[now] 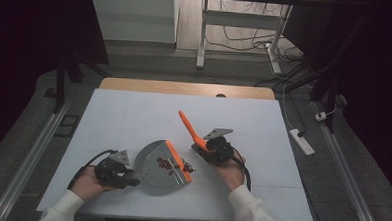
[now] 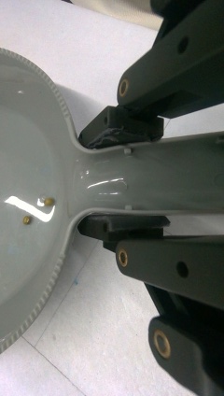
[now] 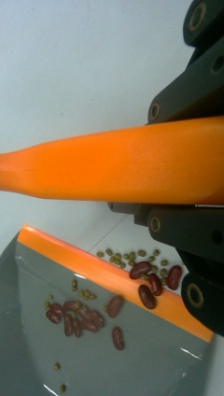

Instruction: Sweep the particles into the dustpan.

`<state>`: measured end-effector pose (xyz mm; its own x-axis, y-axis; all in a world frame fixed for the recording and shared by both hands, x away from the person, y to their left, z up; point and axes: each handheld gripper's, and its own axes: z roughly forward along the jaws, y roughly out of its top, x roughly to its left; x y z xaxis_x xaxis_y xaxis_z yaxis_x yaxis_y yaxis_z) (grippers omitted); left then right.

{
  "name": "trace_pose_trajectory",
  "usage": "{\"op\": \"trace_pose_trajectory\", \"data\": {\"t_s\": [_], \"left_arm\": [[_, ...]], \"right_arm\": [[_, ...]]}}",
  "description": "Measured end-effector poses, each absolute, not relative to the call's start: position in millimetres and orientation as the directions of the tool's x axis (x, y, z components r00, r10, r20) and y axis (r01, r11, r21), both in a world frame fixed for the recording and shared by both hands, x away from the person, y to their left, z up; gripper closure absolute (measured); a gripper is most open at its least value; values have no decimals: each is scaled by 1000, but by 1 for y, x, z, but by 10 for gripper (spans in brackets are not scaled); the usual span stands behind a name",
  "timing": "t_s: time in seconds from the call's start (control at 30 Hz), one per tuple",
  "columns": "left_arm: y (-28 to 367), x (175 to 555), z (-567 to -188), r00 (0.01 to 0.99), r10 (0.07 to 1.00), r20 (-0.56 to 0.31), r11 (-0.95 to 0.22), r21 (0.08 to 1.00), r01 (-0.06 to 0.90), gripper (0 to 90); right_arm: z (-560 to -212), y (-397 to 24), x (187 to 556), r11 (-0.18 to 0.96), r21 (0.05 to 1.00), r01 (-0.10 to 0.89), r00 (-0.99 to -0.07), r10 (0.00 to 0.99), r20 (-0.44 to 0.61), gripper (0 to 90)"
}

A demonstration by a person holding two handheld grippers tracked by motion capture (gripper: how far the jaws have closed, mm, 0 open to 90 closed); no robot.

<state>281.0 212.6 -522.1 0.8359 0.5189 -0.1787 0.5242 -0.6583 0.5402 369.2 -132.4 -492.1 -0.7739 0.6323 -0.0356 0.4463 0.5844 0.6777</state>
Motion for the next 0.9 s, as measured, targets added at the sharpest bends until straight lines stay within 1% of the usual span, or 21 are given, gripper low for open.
{"op": "trace_pose_trajectory", "data": {"t_s": [0.2, 0.57, 0.77, 0.9], "left_arm": [[216, 278, -521, 835, 520, -180, -657, 541, 525, 616], [215, 276, -522, 835, 521, -176, -663, 533, 526, 616], [214, 274, -522, 833, 526, -171, -660, 536, 526, 616], [214, 275, -523, 832, 527, -173, -660, 534, 528, 616]], "right_arm": [[-494, -134, 370, 582, 670, 461, -767, 641, -28, 768], [-503, -119, 366, 614, 648, 450, -802, 598, -10, 768], [-504, -108, 360, 634, 646, 425, -820, 571, -22, 767], [-504, -104, 357, 630, 644, 434, -822, 569, -2, 767]]}}
